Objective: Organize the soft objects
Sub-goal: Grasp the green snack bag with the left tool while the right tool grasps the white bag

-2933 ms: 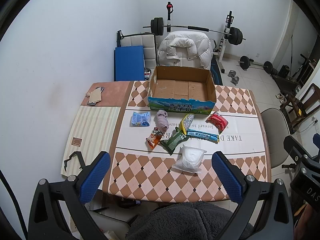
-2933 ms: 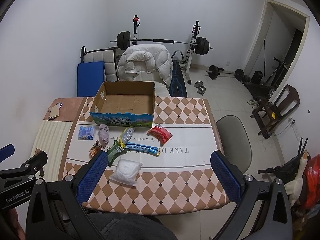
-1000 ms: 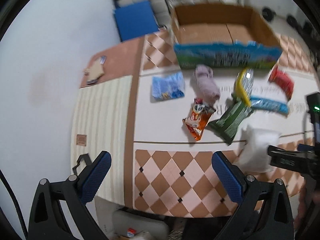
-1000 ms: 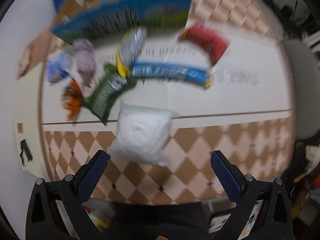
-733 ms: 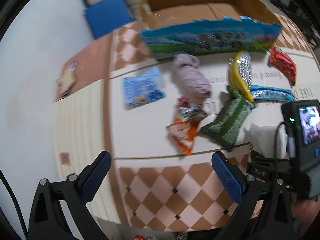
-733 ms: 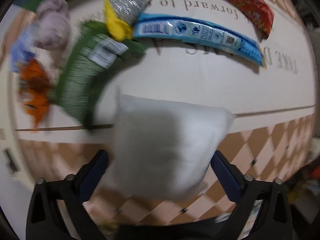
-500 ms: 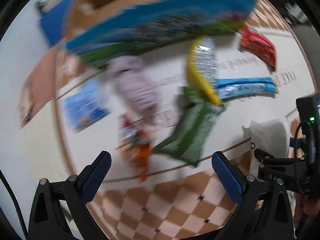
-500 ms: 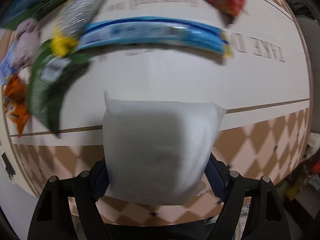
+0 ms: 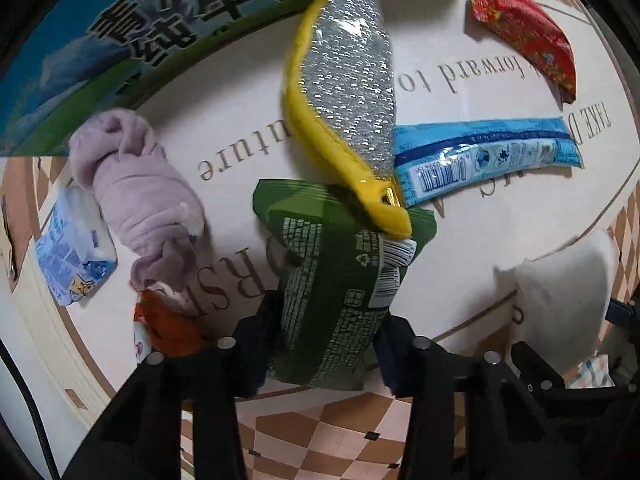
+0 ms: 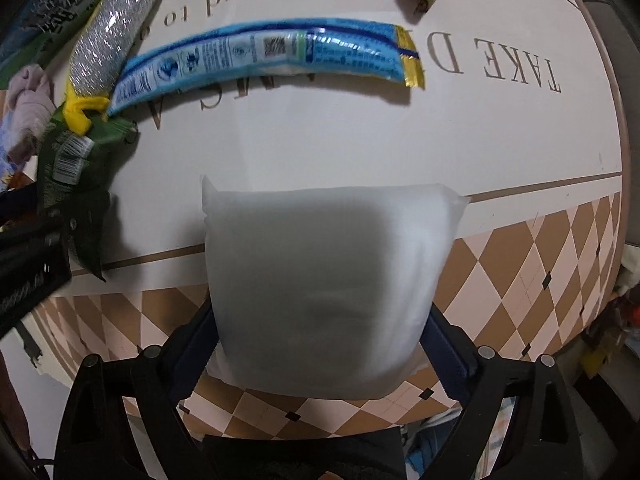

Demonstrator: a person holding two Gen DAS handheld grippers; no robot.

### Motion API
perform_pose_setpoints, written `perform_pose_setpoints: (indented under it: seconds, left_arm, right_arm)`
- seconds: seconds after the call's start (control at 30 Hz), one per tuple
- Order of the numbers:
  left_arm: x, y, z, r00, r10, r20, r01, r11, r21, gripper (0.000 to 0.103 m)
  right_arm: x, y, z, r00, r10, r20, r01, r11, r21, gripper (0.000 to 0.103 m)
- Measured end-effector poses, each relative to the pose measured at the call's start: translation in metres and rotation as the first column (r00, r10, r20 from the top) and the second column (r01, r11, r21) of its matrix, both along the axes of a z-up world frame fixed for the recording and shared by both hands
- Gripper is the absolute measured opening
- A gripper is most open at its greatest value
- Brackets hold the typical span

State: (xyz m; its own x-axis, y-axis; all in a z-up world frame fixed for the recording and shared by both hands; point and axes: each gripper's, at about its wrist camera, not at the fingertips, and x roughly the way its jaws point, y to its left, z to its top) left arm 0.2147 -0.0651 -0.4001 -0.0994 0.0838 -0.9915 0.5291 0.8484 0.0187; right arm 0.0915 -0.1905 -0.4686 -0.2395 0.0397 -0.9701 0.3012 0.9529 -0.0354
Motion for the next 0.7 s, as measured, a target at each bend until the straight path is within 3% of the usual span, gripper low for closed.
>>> perform_pose_setpoints:
  seconds: [0.1, 0.27, 0.43, 0.57, 0.7]
  left_arm:
    - [-0.011, 0.012, 0.004, 0.999, 0.046, 0.012, -0.046, 0.999, -0.02, 0.033]
    - [-0.043, 0.034, 0.02, 0.993, 0.106, 0.043, -0.104, 0.993, -0.05, 0.032]
    - [-0.066, 0.057, 0.072, 0.976, 0.178, 0.122, -0.16, 0.977, -0.141, 0.032]
    - [-0.062, 0.071, 0.134, 0.942, 0.236, 0.24, -0.184, 0.958, -0.221, 0.032]
    - [-0.043, 0.076, 0.172, 0.903, 0.269, 0.334, -0.18, 0.945, -0.274, 0.032]
  right_arm:
    - [-0.001, 0.006, -0.004, 1.0, -0.008, -0.023, 0.008, 1.0, -0.016, 0.096]
    - [-0.012, 0.029, 0.012, 0.999, 0.024, 0.034, -0.021, 0.997, -0.071, 0.072]
    - [-0.027, 0.047, 0.052, 0.99, 0.06, 0.13, -0.048, 0.994, -0.099, 0.069]
    - [-0.033, 0.046, 0.113, 0.958, 0.132, 0.254, -0.091, 0.982, -0.167, 0.069]
    - [0.018, 0.068, 0.215, 0.914, 0.181, 0.363, -0.109, 0.972, -0.21, 0.069]
